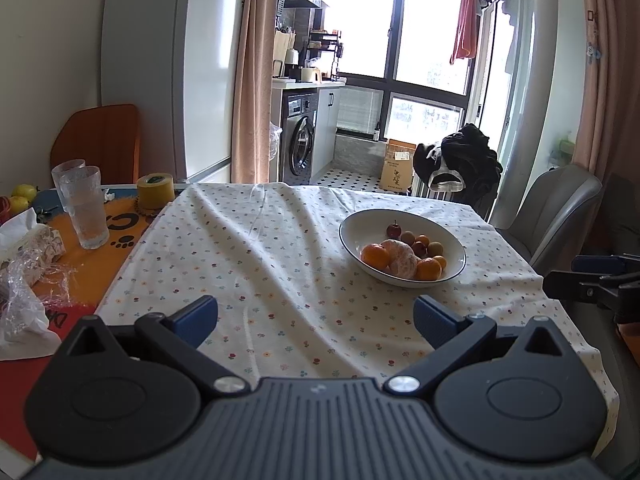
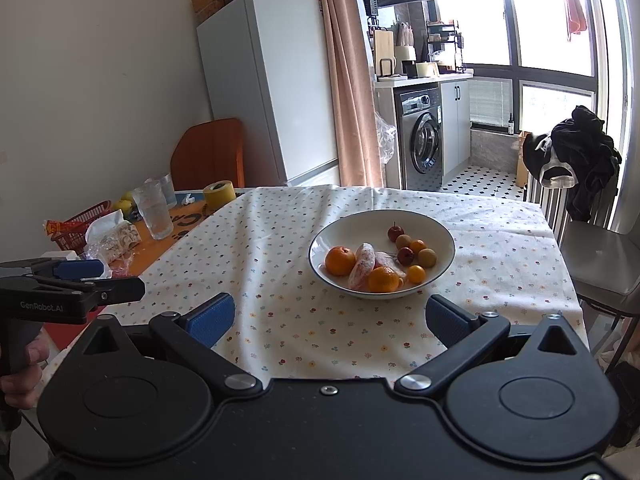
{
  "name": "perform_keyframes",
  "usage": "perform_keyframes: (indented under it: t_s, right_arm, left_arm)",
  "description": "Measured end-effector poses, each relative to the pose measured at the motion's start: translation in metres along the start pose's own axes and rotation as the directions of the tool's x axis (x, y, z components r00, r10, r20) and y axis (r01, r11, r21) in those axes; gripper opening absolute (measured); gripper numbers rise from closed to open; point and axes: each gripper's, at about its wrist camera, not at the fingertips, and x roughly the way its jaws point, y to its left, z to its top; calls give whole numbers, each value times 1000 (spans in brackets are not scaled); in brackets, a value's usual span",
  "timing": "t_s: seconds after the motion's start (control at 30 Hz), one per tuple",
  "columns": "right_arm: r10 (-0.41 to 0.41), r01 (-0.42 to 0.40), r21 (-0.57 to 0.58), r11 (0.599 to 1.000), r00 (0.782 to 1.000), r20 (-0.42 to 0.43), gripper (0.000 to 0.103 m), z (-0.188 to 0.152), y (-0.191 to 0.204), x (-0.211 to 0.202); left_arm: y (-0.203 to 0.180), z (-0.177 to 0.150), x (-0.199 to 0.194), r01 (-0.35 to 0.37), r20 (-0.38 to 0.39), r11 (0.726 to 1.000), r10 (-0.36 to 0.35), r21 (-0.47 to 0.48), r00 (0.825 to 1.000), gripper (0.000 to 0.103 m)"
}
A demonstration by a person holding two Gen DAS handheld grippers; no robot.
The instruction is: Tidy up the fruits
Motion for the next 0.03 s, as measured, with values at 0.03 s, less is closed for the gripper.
perform_keyframes:
  t_s: [0.03]
  right_arm:
    - [-1, 1, 1, 1000, 1000, 0, 103, 0, 0, 1]
  left_arm:
    - [0, 0, 0, 1, 0, 1000, -1, 1, 1000, 103]
